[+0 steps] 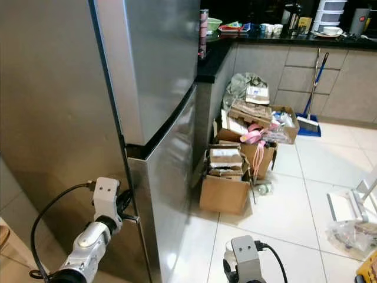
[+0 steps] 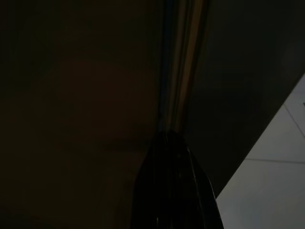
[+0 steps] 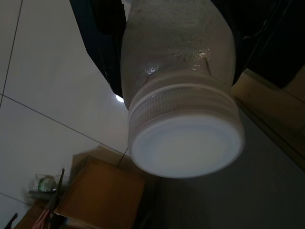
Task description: Restocking fridge
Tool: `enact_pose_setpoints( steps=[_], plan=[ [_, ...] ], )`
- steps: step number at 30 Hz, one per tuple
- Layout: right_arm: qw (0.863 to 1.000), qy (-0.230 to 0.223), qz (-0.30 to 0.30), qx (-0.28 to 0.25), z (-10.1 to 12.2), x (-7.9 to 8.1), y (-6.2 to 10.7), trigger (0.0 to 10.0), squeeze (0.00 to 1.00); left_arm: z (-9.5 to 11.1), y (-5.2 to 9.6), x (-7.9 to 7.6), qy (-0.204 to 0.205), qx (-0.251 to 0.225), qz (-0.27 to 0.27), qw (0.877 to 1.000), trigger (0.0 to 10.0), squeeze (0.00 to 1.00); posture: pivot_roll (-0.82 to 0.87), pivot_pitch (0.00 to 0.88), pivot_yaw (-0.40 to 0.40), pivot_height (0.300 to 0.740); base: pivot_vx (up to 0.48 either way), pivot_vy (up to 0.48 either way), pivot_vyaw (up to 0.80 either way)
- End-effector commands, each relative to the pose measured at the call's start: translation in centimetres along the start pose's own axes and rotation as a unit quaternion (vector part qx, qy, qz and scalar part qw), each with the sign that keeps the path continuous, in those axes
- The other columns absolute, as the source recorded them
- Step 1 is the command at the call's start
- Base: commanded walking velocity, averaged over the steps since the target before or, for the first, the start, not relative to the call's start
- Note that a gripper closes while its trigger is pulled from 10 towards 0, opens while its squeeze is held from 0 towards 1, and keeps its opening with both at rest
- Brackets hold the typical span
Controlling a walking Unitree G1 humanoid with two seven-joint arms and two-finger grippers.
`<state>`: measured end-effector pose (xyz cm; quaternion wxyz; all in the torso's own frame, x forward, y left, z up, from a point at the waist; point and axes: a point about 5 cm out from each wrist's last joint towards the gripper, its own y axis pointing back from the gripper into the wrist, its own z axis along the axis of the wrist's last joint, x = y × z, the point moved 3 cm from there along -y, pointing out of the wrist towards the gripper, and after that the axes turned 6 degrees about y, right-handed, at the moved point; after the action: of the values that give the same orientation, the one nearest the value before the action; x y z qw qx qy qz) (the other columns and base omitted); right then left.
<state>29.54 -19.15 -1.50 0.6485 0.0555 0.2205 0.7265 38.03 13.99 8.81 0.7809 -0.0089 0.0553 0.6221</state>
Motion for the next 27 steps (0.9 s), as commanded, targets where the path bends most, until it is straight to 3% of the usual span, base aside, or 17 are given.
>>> enact_pose_setpoints(
  steps=[1,13,27],
  plan=[
    [1.000,-0.005,-0.009,-0.015,0.5,-0.2,0.1,10.0,0.00,-0.4,0.1,0.8,-0.020,0.021,0.004,1.000,10.0,0.00,-0.05,0.166,0.007,0.740,0.000,0.000,0.00],
    [0.999,-0.013,-0.025,-0.022,0.7,-0.9,0.5,10.0,0.00,0.0,-0.4,0.5,-0.022,0.026,-0.001,0.999,10.0,0.00,-0.06,0.208,0.015,0.740,0.000,0.000,0.00],
    [0.999,-0.016,-0.033,-0.030,1.6,-1.3,0.2,10.0,0.00,1.2,-1.8,-2.1,-0.004,0.019,-0.050,0.999,10.0,0.00,-0.06,0.239,0.019,0.740,0.000,0.000,0.00]
  ],
)
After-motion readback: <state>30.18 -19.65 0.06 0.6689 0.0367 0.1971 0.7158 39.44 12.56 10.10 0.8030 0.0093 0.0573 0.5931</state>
